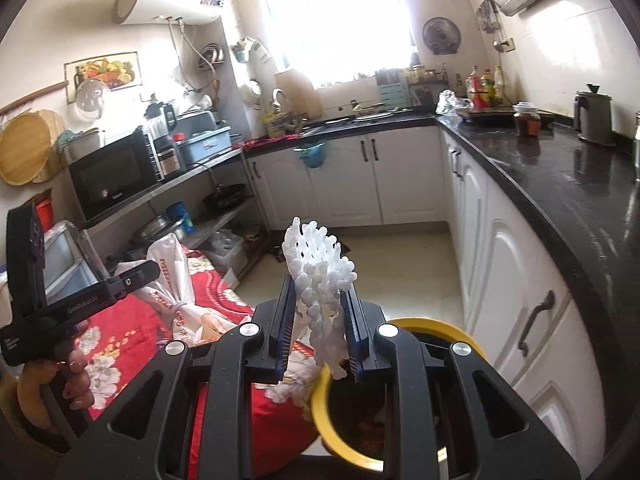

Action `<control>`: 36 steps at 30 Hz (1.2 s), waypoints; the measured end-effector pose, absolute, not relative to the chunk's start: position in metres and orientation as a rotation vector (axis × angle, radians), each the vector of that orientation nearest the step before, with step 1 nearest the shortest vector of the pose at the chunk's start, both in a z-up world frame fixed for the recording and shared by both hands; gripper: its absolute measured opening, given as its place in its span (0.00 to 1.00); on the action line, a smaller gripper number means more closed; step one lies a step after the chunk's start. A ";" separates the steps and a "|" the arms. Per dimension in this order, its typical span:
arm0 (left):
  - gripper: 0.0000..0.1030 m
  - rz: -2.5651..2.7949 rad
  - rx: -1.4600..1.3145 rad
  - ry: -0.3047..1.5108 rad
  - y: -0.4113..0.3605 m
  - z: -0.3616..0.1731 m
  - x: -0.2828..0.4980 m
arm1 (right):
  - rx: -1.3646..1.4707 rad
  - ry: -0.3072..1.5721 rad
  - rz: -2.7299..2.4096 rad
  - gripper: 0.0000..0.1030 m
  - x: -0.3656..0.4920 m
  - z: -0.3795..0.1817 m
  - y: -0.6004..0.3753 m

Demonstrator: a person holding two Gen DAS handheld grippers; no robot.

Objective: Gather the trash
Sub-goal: 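Carry the white bag and white fringe item over the yellow bin with both tools, then open both tools to drop the white items into the bin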

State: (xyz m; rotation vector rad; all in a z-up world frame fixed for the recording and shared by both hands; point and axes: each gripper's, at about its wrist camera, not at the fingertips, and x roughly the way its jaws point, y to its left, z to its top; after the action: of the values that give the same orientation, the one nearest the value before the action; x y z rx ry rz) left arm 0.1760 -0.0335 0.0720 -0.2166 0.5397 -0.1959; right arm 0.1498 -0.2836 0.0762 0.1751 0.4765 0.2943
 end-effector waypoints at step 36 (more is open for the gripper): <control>0.26 -0.180 -0.035 0.671 -0.125 0.000 0.241 | 0.073 0.630 0.043 0.23 0.183 -0.015 -0.325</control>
State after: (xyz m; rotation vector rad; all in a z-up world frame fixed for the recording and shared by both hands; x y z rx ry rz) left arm 0.2406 -0.1251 0.0002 -0.0353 0.6713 -0.1801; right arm 0.1828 -0.3255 -0.0146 0.0734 0.6301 0.0431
